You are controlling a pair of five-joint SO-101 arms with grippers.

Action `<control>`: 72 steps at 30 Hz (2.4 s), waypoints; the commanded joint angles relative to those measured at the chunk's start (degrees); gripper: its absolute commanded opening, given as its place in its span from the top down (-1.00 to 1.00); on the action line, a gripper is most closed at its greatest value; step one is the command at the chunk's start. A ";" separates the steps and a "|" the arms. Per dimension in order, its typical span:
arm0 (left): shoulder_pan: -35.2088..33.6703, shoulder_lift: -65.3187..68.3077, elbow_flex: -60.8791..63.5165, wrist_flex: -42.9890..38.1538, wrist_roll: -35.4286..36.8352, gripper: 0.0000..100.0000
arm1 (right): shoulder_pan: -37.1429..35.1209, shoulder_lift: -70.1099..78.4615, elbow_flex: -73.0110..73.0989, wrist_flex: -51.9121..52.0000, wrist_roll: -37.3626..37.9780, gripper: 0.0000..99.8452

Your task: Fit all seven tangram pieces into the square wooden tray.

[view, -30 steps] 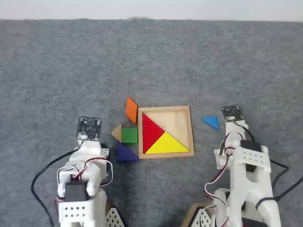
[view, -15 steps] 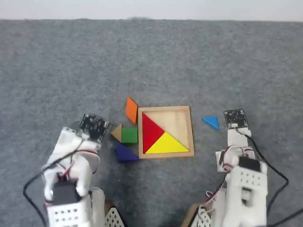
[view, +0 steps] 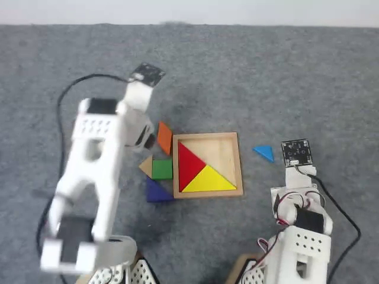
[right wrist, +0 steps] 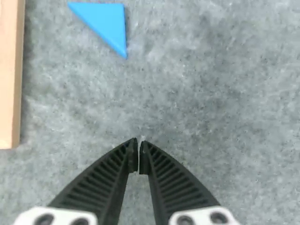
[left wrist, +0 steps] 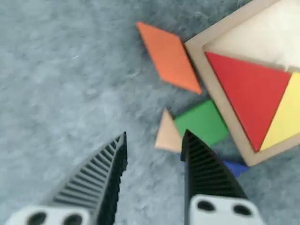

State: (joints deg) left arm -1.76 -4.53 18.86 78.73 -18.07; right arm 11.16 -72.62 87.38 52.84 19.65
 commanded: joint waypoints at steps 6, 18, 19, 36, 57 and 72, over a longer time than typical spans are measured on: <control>3.60 13.80 -10.68 -6.42 7.82 0.62 | -1.89 -1.45 0.53 0.57 -0.18 0.97; 4.40 26.02 -16.13 -10.02 9.14 0.58 | -1.98 -1.36 0.62 0.22 -0.18 0.97; 4.40 26.64 -16.84 -10.02 9.14 0.58 | -1.98 -1.36 0.62 0.22 -0.18 0.97; 4.40 36.13 -21.85 -7.91 10.64 0.75 | -1.98 -1.19 0.70 0.13 -0.18 0.97; 14.07 36.31 -54.37 21.80 12.40 0.98 | -1.98 -1.27 0.70 0.13 -0.18 0.97; 28.22 36.84 -39.96 11.96 -27.87 0.97 | -1.98 -1.45 0.70 0.13 -0.09 0.97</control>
State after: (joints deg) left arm 25.76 33.19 -21.32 92.53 -35.03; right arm 9.41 -73.23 88.44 52.84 19.65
